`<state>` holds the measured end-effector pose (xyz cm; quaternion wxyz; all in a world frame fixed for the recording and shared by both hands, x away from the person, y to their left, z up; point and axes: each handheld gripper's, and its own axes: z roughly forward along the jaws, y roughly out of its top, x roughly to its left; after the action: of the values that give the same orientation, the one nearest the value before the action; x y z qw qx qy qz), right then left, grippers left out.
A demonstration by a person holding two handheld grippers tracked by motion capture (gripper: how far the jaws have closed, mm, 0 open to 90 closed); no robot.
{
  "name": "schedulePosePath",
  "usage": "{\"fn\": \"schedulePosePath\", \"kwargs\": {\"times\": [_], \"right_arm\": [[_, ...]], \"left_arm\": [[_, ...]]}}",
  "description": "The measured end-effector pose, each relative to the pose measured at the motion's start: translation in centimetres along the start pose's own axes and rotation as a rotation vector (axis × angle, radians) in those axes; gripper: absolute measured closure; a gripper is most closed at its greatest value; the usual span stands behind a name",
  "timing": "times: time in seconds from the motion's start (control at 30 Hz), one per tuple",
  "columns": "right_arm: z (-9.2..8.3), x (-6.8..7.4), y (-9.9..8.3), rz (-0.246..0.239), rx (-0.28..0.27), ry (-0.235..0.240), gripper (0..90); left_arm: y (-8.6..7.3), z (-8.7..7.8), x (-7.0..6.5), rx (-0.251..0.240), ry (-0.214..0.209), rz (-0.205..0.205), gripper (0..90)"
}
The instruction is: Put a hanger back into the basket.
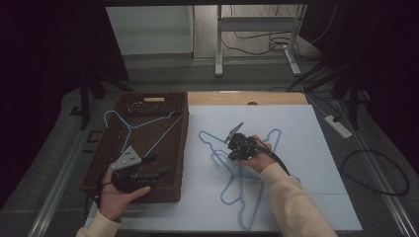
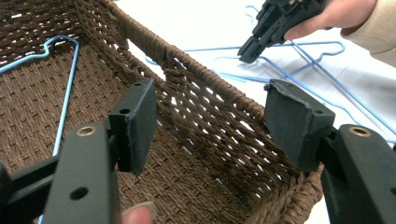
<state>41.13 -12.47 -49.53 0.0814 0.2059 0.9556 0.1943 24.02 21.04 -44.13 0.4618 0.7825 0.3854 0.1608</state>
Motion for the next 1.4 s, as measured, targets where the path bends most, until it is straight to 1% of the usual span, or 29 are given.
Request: {"fn": "schedulePosePath", "kwargs": {"times": [0.13,0.27,0.37,0.6,0.73,0.83,0.93,1.0,1.03,1.07,1.13,1.33,1.4], "right_arm": [[-1.5,0.0,-0.5,0.022,-0.059,-0.011,86.2],[-3.4,0.0,-1.1,0.058,-0.139,-0.015,86.3],[-4.5,0.2,-1.8,0.091,-0.179,-0.019,86.3],[-6.4,0.4,-3.1,0.127,-0.274,-0.03,86.4],[-7.5,0.5,-3.7,0.163,-0.334,-0.032,86.4],[-8.1,0.6,-4.0,0.175,-0.366,-0.037,86.4],[-8.5,0.7,-4.2,0.182,-0.389,-0.032,86.4],[-8.9,0.8,-4.2,0.189,-0.406,-0.04,86.4],[-9.1,0.8,-4.2,0.193,-0.413,-0.04,86.4],[-9.1,0.8,-4.2,0.193,-0.413,-0.04,86.4],[-9.6,1.1,-4.1,0.2,-0.433,-0.053,86.5],[-10.4,1.7,-3.6,0.213,-0.467,-0.085,86.5],[-10.6,1.9,-3.5,0.217,-0.475,-0.087,86.5]], "left_arm": [[0.1,-0.1,0.0,-0.004,0.001,0.001,35.5],[0.2,-0.3,-0.2,-0.011,0.001,0.004,35.5],[0.4,-0.3,-0.5,-0.013,-0.005,0.01,35.5],[0.8,0.1,-1.3,-0.003,-0.019,0.023,35.4],[1.1,0.3,-1.7,0.004,-0.029,0.026,35.1],[1.2,0.5,-2.0,0.012,-0.038,0.03,35.0],[1.4,0.8,-2.3,0.014,-0.046,0.036,35.0],[1.4,0.9,-2.5,0.013,-0.047,0.037,35.1],[1.7,1.0,-2.8,0.014,-0.054,0.037,35.0],[1.7,1.0,-2.8,0.014,-0.054,0.037,35.1],[1.9,1.1,-3.1,0.015,-0.061,0.035,35.1],[3.0,2.2,-4.4,0.022,-0.1,0.035,35.1],[3.3,2.6,-4.8,0.027,-0.116,0.037,35.0]]}}
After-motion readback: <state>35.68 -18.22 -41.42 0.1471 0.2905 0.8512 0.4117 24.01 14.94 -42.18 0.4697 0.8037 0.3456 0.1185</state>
